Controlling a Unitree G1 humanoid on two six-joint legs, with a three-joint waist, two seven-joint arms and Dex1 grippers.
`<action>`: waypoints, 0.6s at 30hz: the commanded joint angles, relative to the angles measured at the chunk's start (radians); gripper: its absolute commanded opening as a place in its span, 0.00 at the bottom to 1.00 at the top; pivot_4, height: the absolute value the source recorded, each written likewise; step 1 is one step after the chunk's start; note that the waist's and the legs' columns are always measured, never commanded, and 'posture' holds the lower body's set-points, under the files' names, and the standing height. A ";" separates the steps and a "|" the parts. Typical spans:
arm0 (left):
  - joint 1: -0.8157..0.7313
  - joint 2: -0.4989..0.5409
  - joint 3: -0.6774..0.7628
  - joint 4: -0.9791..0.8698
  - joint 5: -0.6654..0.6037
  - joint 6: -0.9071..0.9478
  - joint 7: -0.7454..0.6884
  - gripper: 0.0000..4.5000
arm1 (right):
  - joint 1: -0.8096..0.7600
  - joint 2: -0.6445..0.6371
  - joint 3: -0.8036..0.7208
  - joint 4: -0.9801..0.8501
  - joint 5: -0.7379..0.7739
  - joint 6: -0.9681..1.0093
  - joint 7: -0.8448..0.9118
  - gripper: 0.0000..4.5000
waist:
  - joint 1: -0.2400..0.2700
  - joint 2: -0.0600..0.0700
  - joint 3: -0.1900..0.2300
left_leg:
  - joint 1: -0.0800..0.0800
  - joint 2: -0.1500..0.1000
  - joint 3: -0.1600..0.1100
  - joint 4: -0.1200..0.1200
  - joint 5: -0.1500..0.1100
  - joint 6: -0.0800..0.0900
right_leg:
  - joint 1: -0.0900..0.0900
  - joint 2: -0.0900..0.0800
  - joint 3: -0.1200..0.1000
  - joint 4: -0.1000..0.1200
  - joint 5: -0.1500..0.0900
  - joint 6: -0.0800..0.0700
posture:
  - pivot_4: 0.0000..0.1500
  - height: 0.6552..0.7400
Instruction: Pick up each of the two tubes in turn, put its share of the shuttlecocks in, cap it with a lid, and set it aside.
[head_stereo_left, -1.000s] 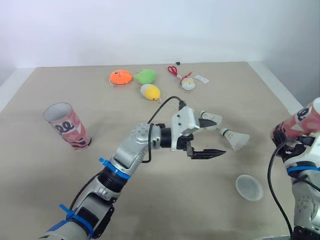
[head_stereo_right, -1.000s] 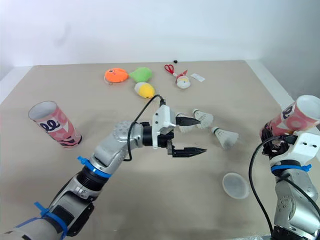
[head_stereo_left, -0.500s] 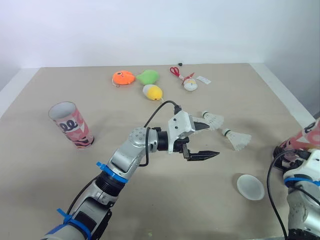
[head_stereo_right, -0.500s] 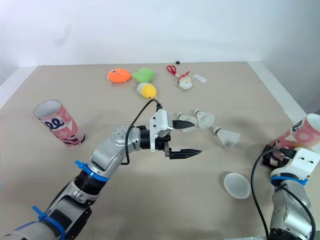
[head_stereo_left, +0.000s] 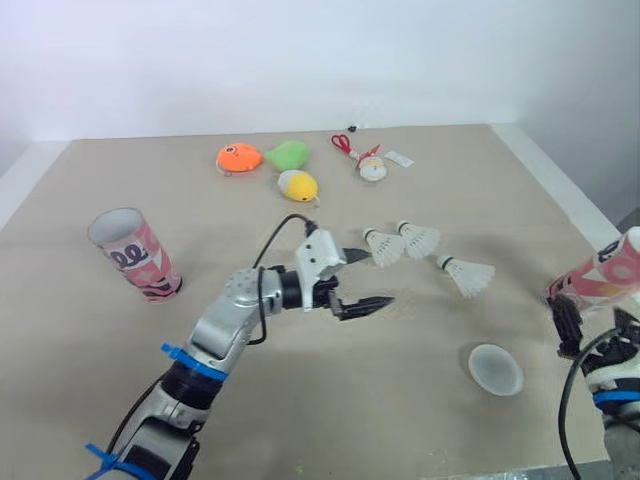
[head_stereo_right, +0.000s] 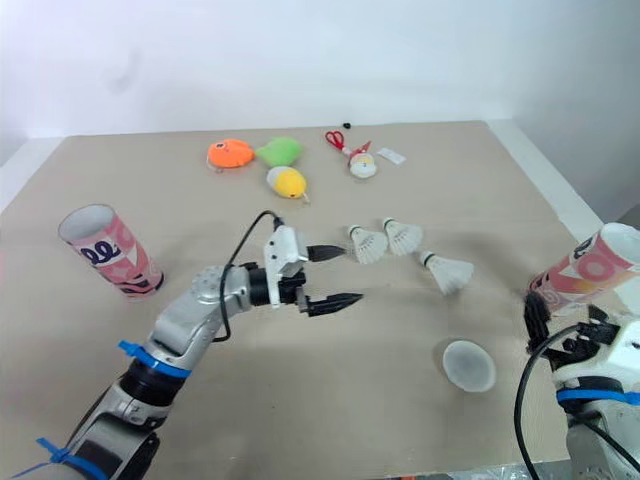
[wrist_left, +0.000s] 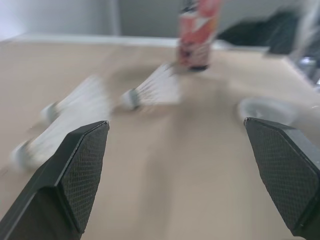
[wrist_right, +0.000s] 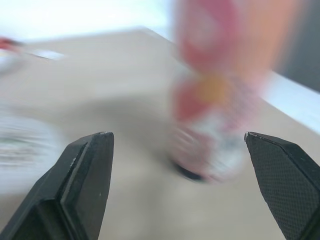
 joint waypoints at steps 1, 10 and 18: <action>0.087 0.054 0.083 -0.078 0.013 -0.033 0.057 1.00 | -0.125 -0.130 0.199 -0.172 0.079 0.100 0.132 0.99 | -0.008 -0.003 0.002 | 0.001 0.000 -0.001 0.000 0.001 0.000 | 0.001 0.001 0.000 0.000 0.001 -0.001 | 1.00 1.00; 0.400 0.047 0.262 -0.306 0.066 -0.073 0.334 1.00 | -0.469 -0.275 0.617 -0.066 0.048 0.166 0.488 0.99 | 0.016 -0.012 0.005 | -0.001 0.006 -0.005 0.000 0.001 -0.003 | -0.001 0.008 -0.001 -0.001 0.002 -0.007 | 1.00 1.00; 0.714 -0.110 0.346 -0.488 0.137 -0.132 0.608 1.00 | -0.631 -0.100 0.793 0.265 -0.131 -0.032 0.623 0.99 | 0.016 -0.017 0.005 | -0.001 0.005 -0.001 0.000 -0.004 -0.005 | -0.001 0.006 0.002 -0.003 0.003 -0.008 | 1.00 1.00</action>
